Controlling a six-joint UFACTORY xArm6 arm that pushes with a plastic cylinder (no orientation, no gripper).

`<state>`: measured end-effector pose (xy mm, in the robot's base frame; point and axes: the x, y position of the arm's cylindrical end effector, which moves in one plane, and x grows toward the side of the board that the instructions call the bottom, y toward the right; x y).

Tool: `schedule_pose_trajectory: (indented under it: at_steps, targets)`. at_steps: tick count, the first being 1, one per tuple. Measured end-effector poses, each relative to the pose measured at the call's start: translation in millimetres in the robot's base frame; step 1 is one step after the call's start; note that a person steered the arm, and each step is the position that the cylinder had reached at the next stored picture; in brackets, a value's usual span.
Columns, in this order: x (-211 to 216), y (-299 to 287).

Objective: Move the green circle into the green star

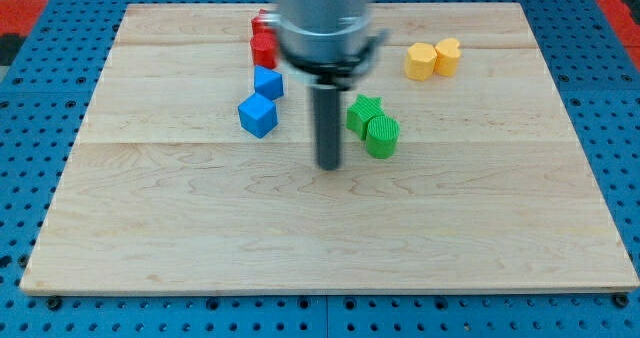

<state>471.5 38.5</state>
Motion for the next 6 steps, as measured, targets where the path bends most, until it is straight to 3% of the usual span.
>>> schedule_pose_trajectory:
  at_steps: [1,2,3,4,6]
  targets:
    - [-6,16]
    - [-8,78]
    - [-38,124]
    - [-45,78]
    - [-90,92]
